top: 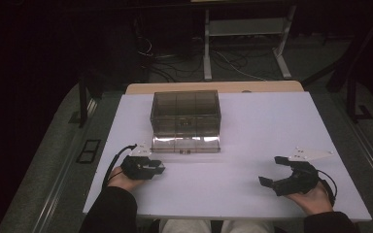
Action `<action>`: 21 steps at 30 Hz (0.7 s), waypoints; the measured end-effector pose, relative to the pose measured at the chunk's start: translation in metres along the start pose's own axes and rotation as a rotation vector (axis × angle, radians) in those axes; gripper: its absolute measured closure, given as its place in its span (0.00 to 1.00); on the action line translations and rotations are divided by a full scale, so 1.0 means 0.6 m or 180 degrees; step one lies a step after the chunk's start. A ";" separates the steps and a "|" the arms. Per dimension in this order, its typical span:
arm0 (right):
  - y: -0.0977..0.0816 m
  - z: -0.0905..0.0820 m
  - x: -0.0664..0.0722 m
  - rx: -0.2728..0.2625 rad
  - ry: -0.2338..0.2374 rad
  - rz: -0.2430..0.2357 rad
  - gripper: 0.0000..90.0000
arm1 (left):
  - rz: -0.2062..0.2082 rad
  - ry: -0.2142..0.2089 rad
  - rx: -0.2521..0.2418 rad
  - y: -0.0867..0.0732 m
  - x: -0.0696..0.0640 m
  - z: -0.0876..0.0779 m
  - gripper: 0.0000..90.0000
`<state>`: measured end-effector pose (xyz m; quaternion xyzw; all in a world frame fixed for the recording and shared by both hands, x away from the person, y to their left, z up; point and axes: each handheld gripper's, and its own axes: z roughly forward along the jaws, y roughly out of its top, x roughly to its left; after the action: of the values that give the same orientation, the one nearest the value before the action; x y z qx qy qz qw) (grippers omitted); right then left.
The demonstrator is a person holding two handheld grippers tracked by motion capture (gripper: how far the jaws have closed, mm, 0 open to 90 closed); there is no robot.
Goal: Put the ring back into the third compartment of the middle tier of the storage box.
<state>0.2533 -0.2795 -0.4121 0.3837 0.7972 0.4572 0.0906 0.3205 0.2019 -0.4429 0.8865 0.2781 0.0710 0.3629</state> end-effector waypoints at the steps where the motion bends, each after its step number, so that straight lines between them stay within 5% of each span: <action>1: 0.000 0.000 0.000 0.0001 -0.0001 0.0002 0.00 | 0.0013 -0.0004 -0.0007 0.000 0.001 0.001 0.73; 11: 0.000 0.001 0.000 0.0006 -0.0003 -0.0003 0.00 | -0.0054 -0.0047 -0.0006 0.000 0.003 0.004 0.79; 21: 0.000 0.002 0.001 0.0012 -0.0007 -0.0006 0.00 | -0.0106 0.0084 0.0065 0.004 0.004 0.005 0.94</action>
<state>0.2533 -0.2785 -0.4126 0.3836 0.7983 0.4552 0.0911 0.3247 0.1999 -0.4439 0.8844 0.2984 0.0738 0.3512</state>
